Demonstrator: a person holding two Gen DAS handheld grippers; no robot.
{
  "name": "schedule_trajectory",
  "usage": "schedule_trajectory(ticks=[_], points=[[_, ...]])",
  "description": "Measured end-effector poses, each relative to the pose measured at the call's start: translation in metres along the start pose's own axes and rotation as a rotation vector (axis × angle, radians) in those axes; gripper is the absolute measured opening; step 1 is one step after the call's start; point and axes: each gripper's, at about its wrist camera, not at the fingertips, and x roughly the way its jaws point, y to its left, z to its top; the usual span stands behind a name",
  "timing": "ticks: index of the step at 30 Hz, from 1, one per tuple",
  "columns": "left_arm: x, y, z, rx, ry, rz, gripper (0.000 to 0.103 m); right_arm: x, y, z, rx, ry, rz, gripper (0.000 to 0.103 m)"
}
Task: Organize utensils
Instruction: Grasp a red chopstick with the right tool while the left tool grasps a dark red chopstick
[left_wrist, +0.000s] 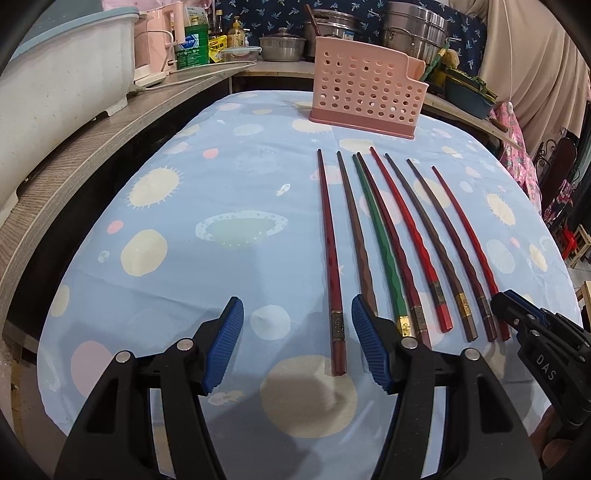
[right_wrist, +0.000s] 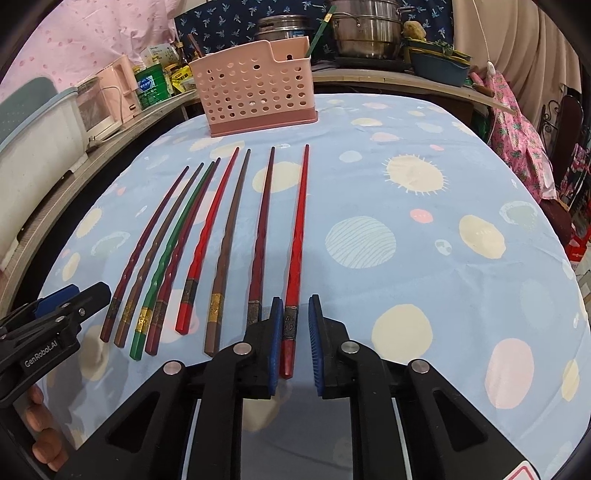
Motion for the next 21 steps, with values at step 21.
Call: schedule_trajectory(ticks=[21], points=[[0.0096,-0.0049,-0.0104,0.038,-0.017,0.044,0.056,-0.0036,-0.0111,-0.0041,0.022,-0.006,0.016,0.006]])
